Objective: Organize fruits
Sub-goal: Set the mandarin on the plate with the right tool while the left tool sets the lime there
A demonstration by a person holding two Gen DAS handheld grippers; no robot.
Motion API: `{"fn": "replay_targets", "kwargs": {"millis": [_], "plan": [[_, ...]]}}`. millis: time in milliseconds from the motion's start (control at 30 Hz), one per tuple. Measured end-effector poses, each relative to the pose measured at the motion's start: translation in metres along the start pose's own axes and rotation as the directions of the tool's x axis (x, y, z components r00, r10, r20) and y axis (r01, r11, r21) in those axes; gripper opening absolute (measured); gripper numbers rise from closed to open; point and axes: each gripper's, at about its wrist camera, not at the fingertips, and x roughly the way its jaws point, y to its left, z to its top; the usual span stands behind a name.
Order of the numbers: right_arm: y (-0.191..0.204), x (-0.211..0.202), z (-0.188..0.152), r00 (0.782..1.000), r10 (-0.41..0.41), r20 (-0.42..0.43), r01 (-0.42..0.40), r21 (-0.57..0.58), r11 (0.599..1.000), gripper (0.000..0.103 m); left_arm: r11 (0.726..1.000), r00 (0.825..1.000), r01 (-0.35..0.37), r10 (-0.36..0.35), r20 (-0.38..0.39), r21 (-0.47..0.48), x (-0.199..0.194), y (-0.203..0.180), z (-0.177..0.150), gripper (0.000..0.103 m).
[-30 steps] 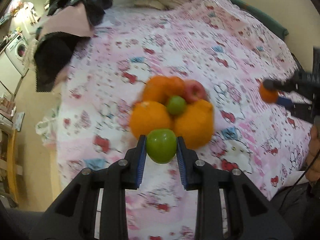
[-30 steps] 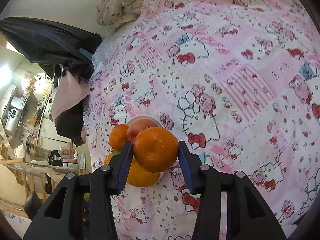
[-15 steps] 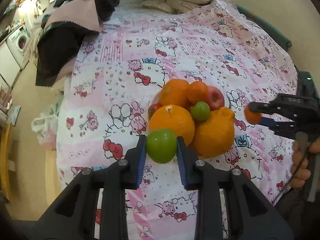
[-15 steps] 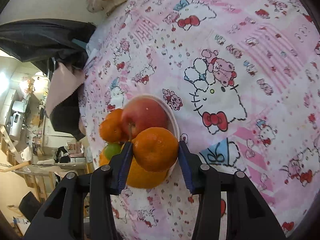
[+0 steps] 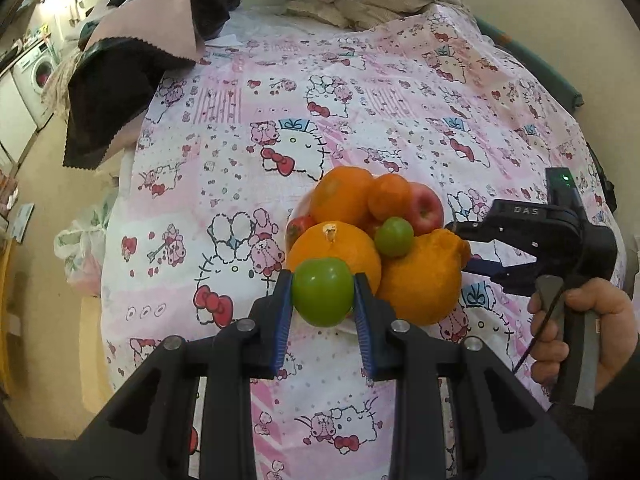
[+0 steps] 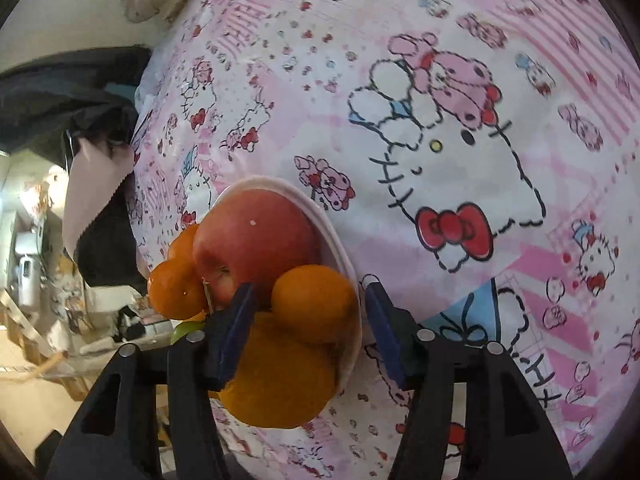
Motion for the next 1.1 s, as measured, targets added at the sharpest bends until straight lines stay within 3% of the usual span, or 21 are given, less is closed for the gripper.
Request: {"fn": "replay_targets", "kwargs": {"millis": [200,333,500,633,833,967,1000,1067,1100], "plan": [[-0.001,-0.019,-0.001,0.999,-0.021,0.047,0.021,0.006,1.0,0.063,1.0,1.0,-0.012,0.012,0.005,-0.005,0.003,0.001,0.002,0.025],[-0.002,-0.044,-0.004,0.994,-0.013,0.107,0.011,0.019,1.0,0.065,1.0,0.999,0.028,-0.028,-0.017,0.002,0.008,0.0,0.008,0.025],[-0.003,-0.066,-0.006,0.994,0.044,0.103,-0.048,0.032,0.998,0.073,0.999,0.997,0.049,-0.048,-0.057,0.014,0.019,-0.01,0.021,0.025],[-0.004,-0.072,-0.005,0.994,0.061,0.088,-0.063,0.022,0.998,0.074,0.998,0.998,0.044,-0.042,-0.056,0.035,0.038,-0.023,0.041,0.026],[-0.009,-0.071,-0.005,0.993,0.097,0.073,-0.102,0.068,0.992,0.074,0.991,0.977,0.112,-0.122,-0.172,-0.07,0.084,-0.014,0.06,0.026],[-0.005,-0.07,-0.004,0.992,0.11,0.068,-0.115,0.065,0.991,0.074,0.983,0.968,0.141,-0.162,-0.19,-0.122,0.093,-0.01,0.062,0.026],[-0.004,-0.07,-0.004,0.991,0.111,0.068,-0.115,0.061,0.991,0.074,0.983,0.968,0.143,-0.164,-0.191,-0.118,0.093,-0.011,0.062,0.028],[-0.001,-0.07,-0.004,0.991,0.112,0.069,-0.115,0.054,0.992,0.074,0.983,0.967,0.145,-0.165,-0.194,-0.111,0.093,-0.011,0.063,0.041],[-0.001,-0.069,-0.005,0.991,0.114,0.067,-0.118,0.054,0.992,0.074,0.982,0.966,0.152,-0.172,-0.192,-0.113,0.092,-0.01,0.063,0.062]]}}
